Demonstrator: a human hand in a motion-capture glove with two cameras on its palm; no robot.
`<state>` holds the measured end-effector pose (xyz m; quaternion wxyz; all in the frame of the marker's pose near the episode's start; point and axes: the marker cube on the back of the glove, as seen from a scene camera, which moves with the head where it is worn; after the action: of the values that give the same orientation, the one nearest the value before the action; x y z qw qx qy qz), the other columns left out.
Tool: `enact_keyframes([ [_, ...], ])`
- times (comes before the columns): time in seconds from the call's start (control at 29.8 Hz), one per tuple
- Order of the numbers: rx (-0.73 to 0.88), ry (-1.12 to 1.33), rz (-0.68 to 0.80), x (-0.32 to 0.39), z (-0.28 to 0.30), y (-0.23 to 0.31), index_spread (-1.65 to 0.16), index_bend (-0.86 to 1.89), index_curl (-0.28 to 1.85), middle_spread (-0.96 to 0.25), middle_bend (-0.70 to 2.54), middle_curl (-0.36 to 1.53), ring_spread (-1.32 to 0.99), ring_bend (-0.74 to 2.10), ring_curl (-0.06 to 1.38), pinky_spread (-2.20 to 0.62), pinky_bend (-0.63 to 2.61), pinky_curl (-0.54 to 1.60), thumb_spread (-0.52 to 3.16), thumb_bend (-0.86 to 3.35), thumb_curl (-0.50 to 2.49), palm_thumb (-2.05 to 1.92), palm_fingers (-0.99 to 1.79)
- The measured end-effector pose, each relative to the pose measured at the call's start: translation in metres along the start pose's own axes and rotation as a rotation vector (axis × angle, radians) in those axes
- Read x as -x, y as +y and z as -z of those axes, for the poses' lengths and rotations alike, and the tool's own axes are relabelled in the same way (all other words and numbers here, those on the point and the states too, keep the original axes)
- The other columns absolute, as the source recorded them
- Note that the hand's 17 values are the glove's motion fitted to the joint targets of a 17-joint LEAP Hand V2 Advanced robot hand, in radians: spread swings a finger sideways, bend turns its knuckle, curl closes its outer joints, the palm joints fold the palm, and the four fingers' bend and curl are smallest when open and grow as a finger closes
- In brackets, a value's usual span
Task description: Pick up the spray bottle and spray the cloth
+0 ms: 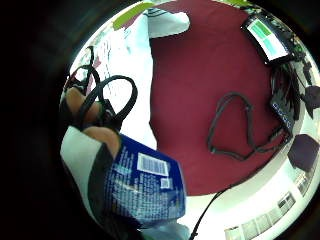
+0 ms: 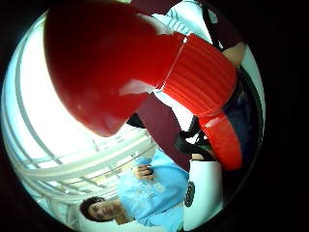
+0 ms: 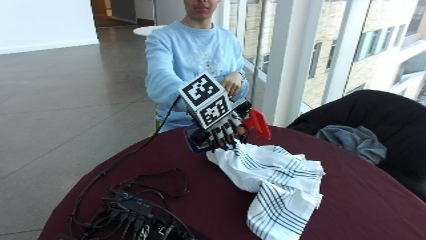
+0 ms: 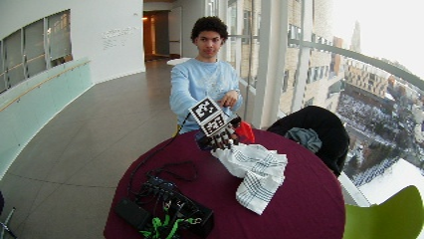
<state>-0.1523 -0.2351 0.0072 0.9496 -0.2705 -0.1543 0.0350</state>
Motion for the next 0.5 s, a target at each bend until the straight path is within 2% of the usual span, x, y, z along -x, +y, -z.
enact_keyframes([
  [0.5,-0.016,-0.028,0.019,0.0085,-0.0014,0.0019,-0.25,0.08,0.22,-0.08,0.38,0.48,-0.04,0.67,0.41,-0.12,0.54,0.39,0.69,-0.03,0.67,0.95,1.16],
])
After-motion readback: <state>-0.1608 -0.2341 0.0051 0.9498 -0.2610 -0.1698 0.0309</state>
